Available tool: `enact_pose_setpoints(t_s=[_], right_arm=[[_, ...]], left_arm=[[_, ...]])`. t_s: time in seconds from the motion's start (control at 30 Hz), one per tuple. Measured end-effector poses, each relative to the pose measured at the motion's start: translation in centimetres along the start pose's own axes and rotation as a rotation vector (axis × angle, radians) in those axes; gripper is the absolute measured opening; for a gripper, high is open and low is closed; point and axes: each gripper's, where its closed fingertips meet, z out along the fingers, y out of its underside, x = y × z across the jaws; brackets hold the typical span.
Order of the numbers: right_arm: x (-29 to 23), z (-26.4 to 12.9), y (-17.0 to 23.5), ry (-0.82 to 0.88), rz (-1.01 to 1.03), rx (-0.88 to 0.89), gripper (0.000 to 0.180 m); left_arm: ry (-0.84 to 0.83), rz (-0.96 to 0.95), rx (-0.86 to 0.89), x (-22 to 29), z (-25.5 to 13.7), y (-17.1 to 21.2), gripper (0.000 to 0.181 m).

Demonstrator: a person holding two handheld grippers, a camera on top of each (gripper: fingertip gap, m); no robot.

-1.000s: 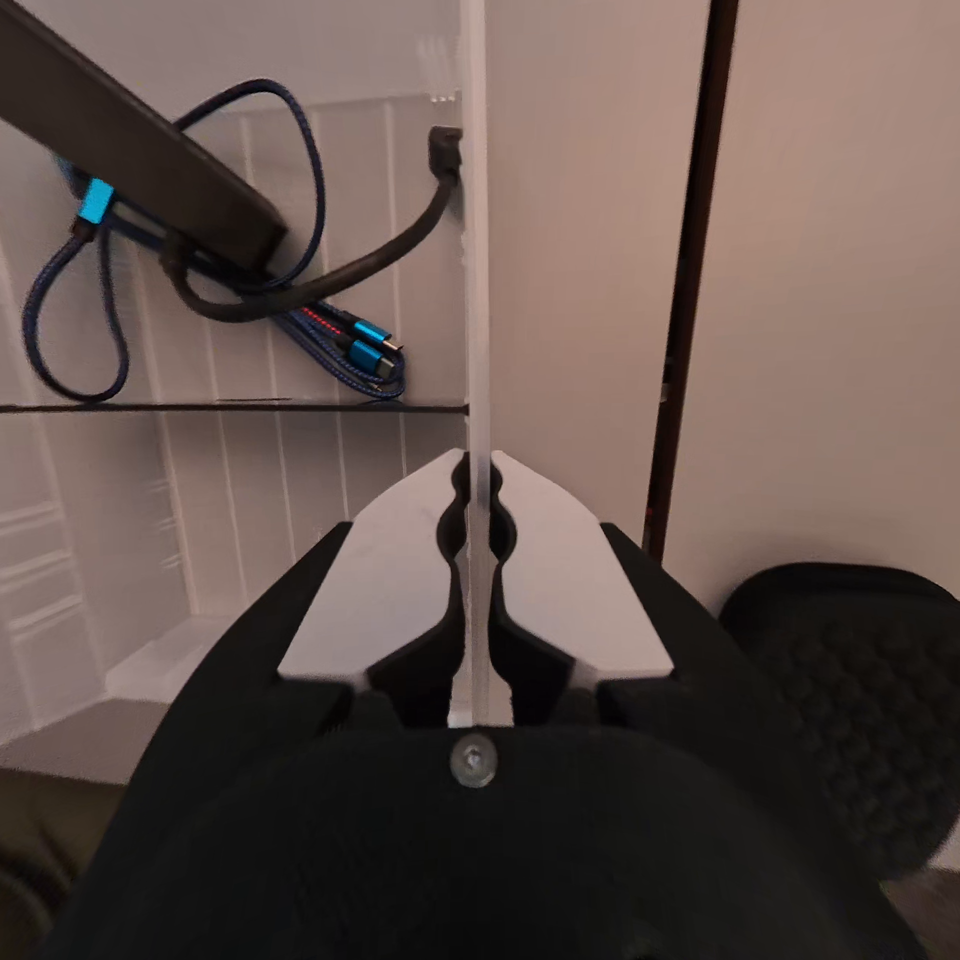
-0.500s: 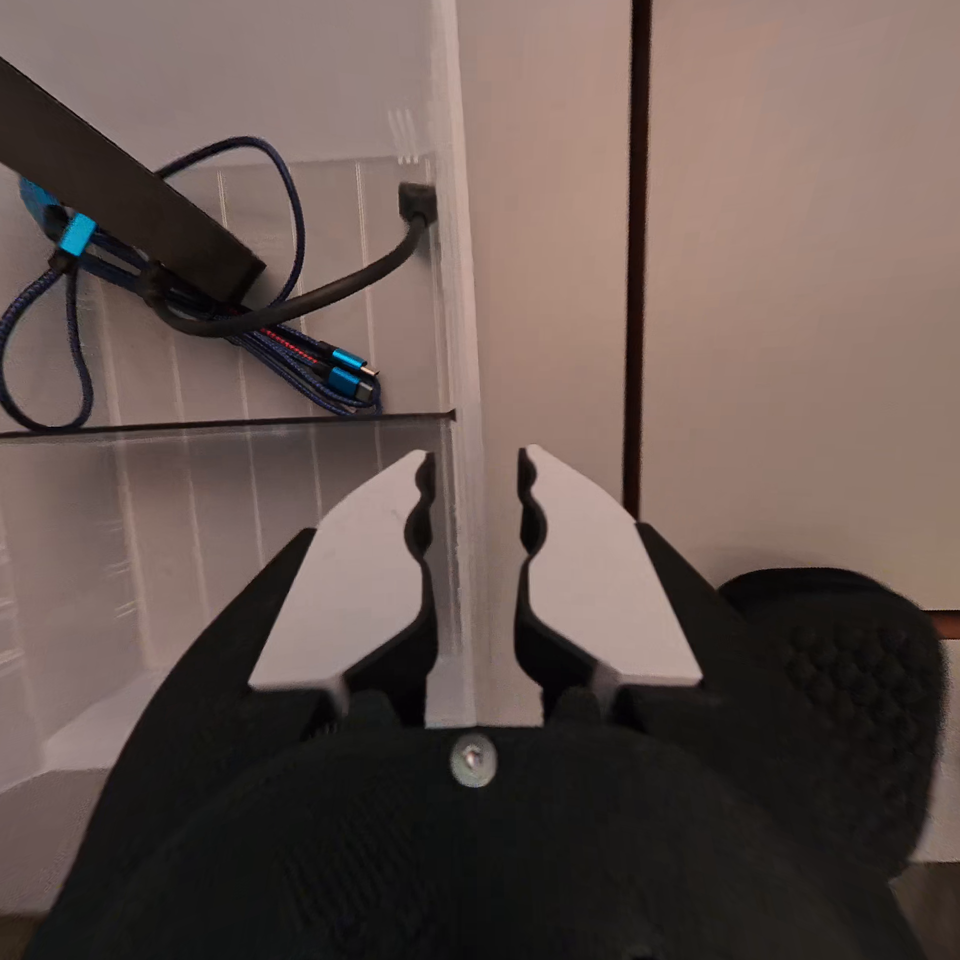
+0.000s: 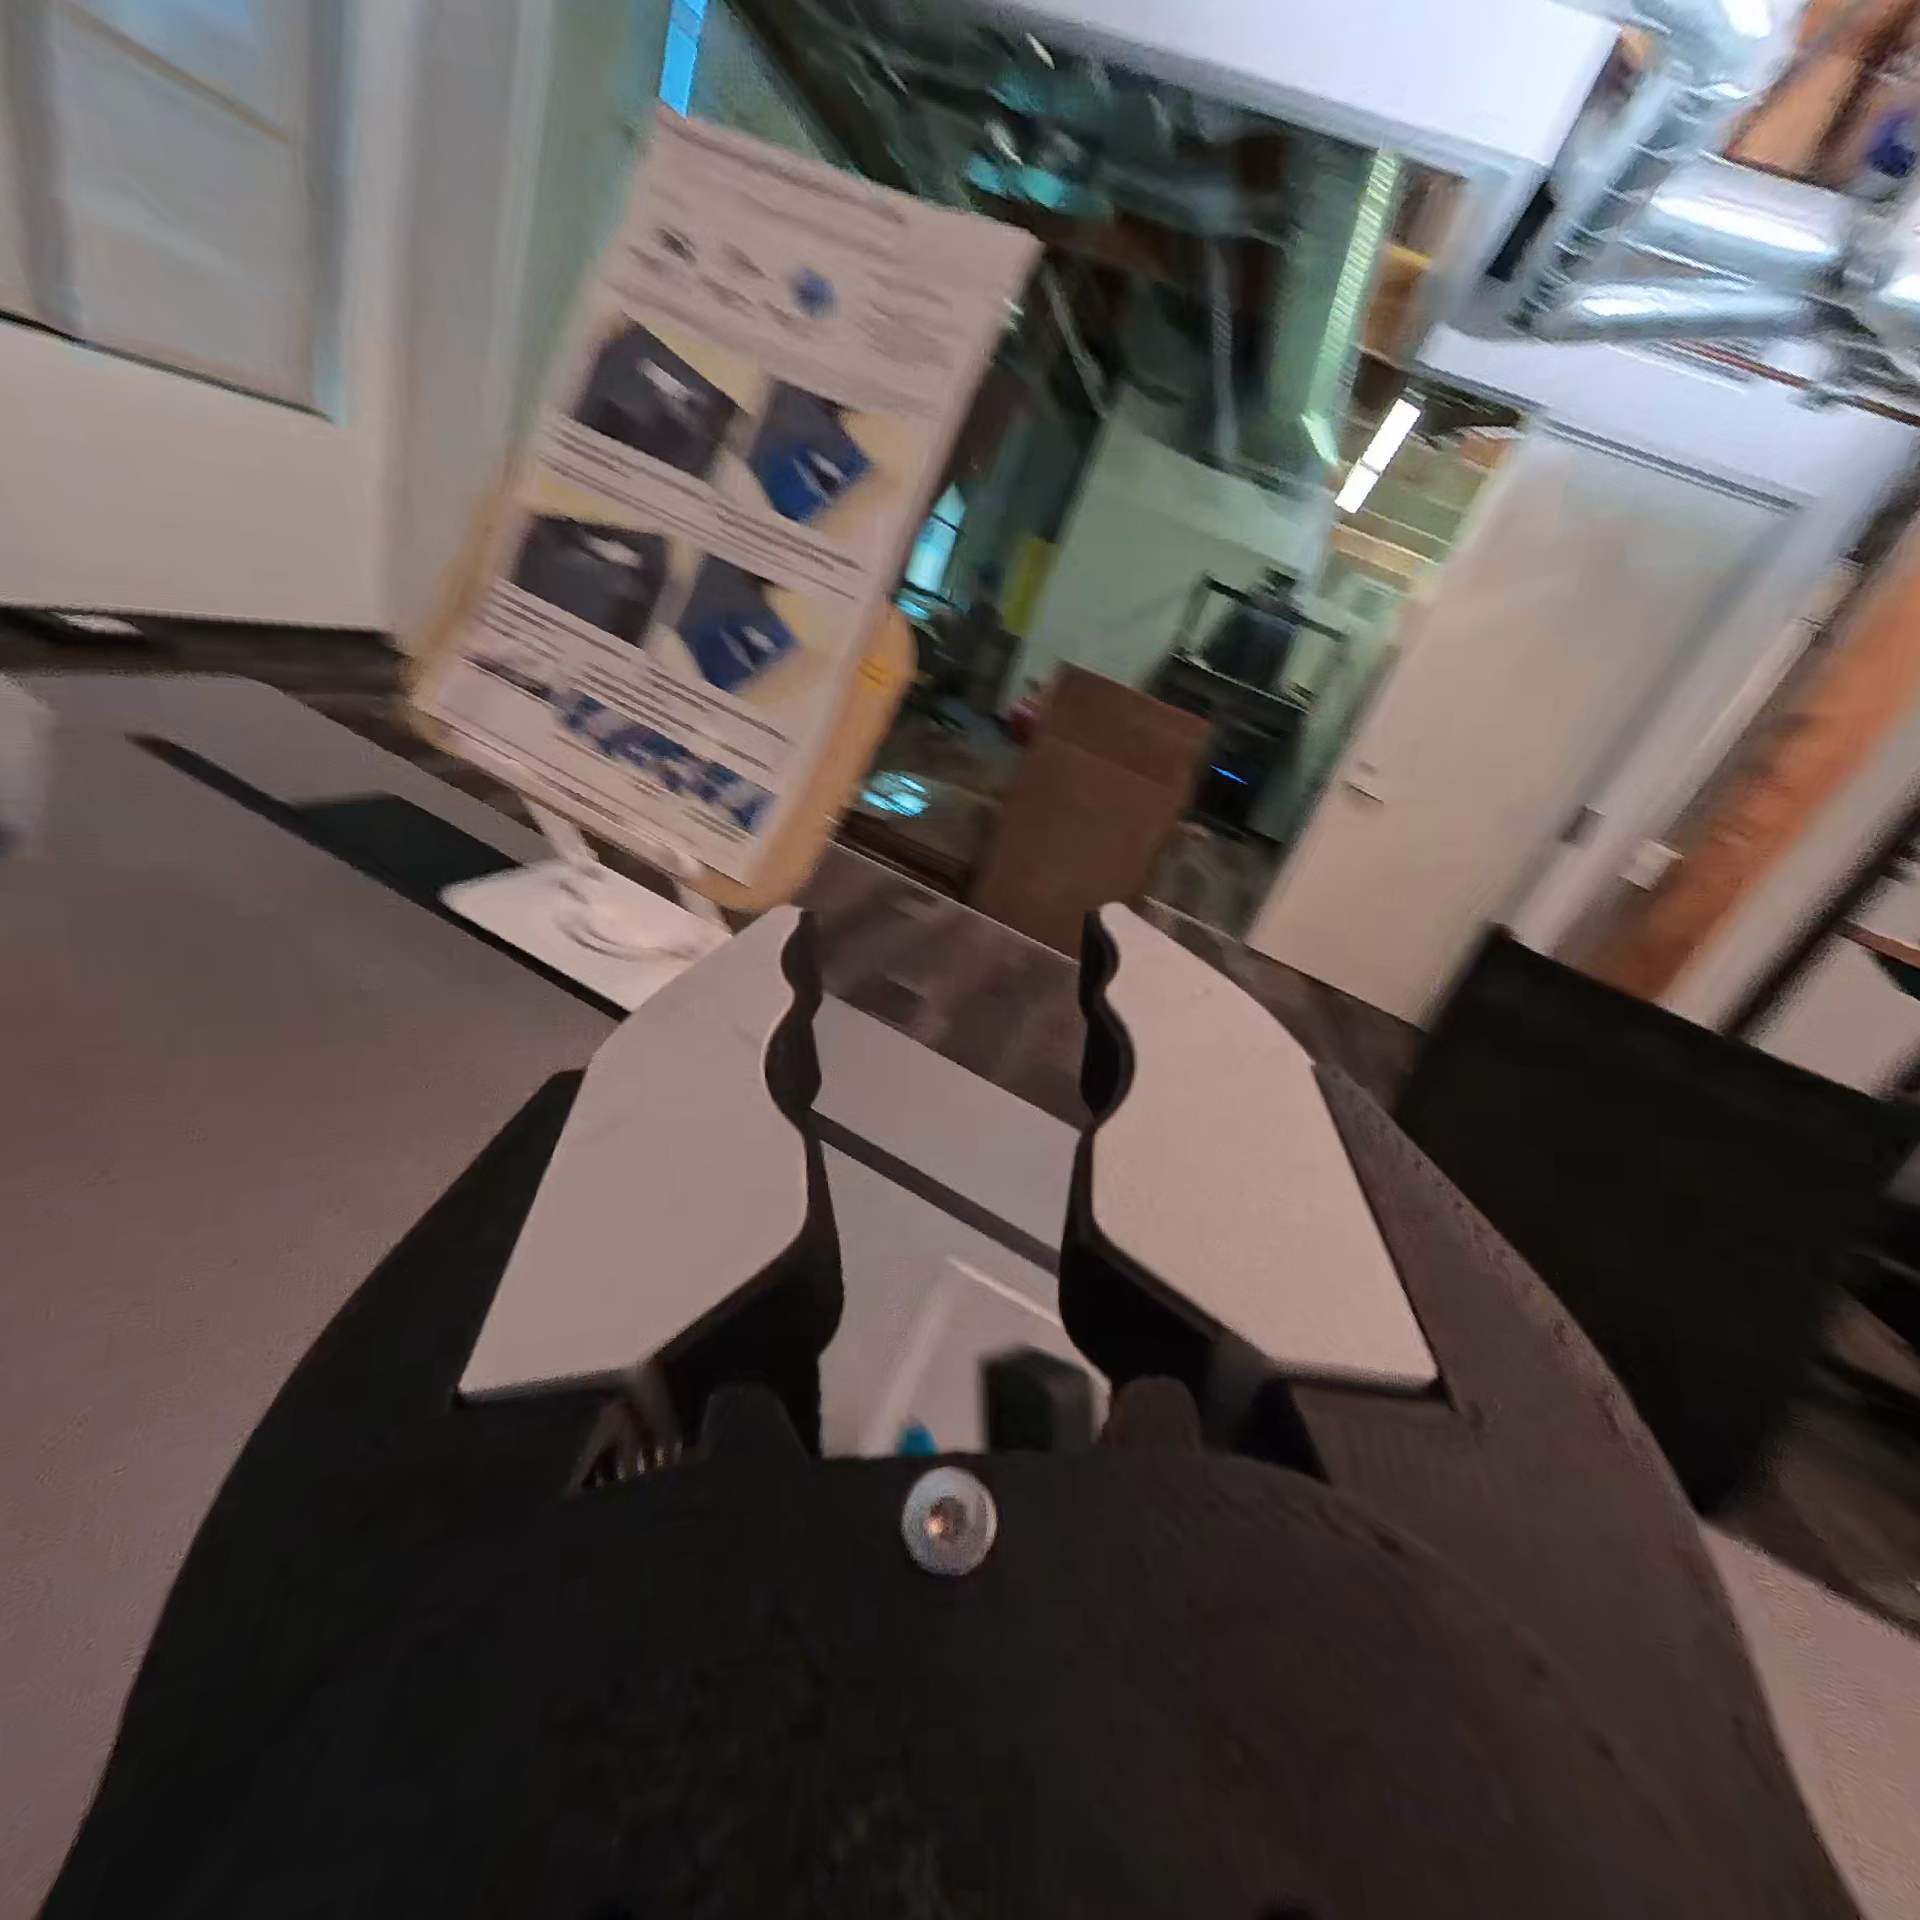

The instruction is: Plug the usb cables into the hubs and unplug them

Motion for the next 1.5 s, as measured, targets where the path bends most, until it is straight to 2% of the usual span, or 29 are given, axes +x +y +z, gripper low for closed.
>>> enact_pose_setpoints(t_s=[0.03, 0.23, 0.4, 0.57, 0.67, 0.73, 0.83, 0.93, 1.0, 1.13, 1.27, 1.4, 1.5], right_arm=[[-2.0, 1.0, -0.9, -0.060, 0.011, 0.030, 0.048], [-12.3, 5.6, -4.7, -0.340, 0.007, 0.091, 0.048], [-16.7, 7.3, -7.0, -0.428, -0.001, 0.156, 0.048], [-18.0, 7.7, -7.4, -0.504, 0.046, 0.181, 0.046], [-17.3, 8.0, -6.4, -0.486, 0.024, 0.138, 0.046], [-16.6, 8.0, -6.0, -0.471, 0.026, 0.127, 0.045], [-15.9, 7.8, -6.1, -0.468, 0.046, 0.137, 0.043], [-15.2, 7.5, -6.2, -0.453, 0.051, 0.149, 0.043], [-14.8, 7.2, -6.4, -0.449, 0.058, 0.160, 0.043], [-13.9, 6.6, -7.0, -0.433, 0.075, 0.190, 0.042], [-13.4, 5.9, -7.4, -0.425, 0.085, 0.214, 0.042], [-12.5, 5.0, -7.6, -0.389, 0.062, 0.218, 0.042], [-11.9, 4.0, -8.3, -0.374, 0.068, 0.250, 0.041]], left_arm=[[0.046, 0.019, -0.044, 0.3, 0.6, 1.5, 0.043], [0.191, 0.298, -0.361, 1.4, 4.8, 9.2, 0.035], [0.368, 0.326, -0.587, 2.1, 7.0, 13.7, 0.032], [0.404, 0.365, -0.668, 2.1, 8.2, 14.2, 0.025], [0.382, 0.417, -0.717, 1.7, 8.8, 15.3, 0.020], [0.396, 0.405, -0.717, 1.7, 8.9, 15.3, 0.006], [0.399, 0.407, -0.741, 1.5, 8.0, 15.4, 0.003], [0.345, 0.346, -0.709, 0.3, 6.3, 13.6, 0.003], [0.307, 0.282, -0.644, -0.4, 4.6, 11.1, 0.002], [0.210, 0.218, -0.384, -0.9, 1.2, 3.0, 0.002], [0.049, 0.274, -0.216, -0.9, -1.0, -4.0, 0.003], [0.110, 0.260, -0.077, 5.9, 0.6, -9.7, 0.003], [0.111, 0.362, -0.020, 13.6, 5.0, -12.2, 0.003]])
